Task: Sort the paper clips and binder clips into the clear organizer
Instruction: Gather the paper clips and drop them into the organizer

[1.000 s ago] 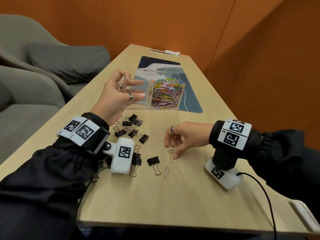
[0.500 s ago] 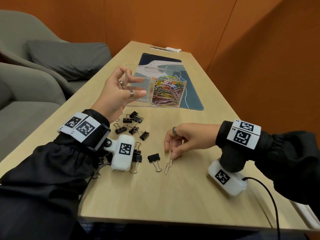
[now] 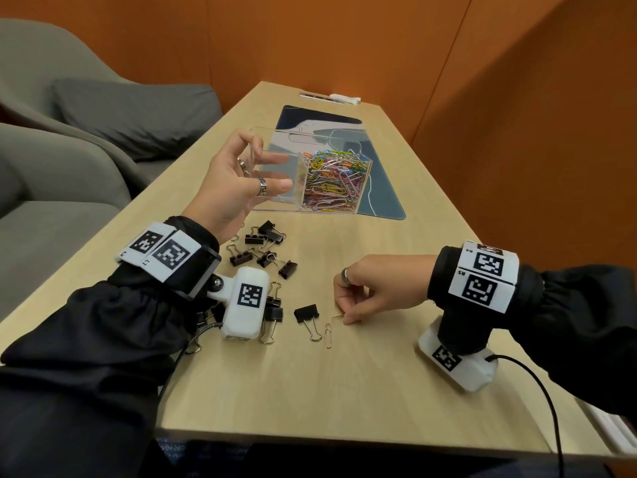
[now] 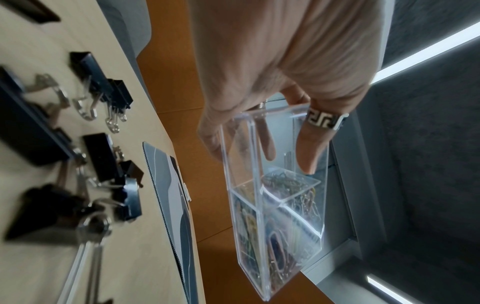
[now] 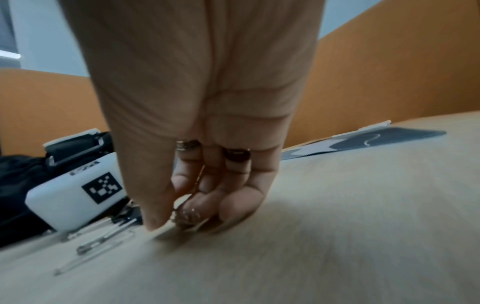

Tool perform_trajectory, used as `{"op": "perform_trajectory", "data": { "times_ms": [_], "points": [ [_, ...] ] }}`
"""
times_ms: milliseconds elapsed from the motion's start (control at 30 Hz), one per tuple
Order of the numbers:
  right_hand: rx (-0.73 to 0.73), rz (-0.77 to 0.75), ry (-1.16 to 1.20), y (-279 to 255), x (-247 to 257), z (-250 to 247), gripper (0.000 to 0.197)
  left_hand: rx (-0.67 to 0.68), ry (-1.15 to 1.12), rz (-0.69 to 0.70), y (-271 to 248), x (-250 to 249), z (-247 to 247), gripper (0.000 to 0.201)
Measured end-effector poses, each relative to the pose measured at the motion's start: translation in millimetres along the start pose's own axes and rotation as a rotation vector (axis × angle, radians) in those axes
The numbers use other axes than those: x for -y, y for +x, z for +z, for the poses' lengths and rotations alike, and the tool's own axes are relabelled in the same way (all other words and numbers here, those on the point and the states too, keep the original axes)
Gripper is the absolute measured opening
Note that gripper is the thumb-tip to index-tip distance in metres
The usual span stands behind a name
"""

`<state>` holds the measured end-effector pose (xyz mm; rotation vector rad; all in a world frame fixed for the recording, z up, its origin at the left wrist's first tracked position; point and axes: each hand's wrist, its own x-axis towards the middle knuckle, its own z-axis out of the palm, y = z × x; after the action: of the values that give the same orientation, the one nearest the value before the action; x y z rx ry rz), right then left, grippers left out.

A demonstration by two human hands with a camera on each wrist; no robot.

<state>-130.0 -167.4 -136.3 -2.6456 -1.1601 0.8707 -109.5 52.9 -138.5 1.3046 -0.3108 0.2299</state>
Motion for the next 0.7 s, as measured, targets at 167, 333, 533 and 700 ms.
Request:
{"op": "perform_trajectory", "data": {
  "times_ms": [167,333,533,700],
  "points": [
    [-0.043,-0.046,0.182,-3,6,2,0.014,0.002,-0.005,0.0,0,-1,0,0.046],
    [0.027,-0.066,0.192,2,14,5,0.02,-0.005,0.002,-0.007,0,-1,0,0.046],
    [0.028,-0.055,0.044,8,18,5,0.011,0.005,-0.015,0.002,0,-1,0,0.046],
    [0.081,-0.041,-0.042,8,17,5,0.01,0.005,-0.024,0.008,0,-1,1,0.046]
  ]
}}
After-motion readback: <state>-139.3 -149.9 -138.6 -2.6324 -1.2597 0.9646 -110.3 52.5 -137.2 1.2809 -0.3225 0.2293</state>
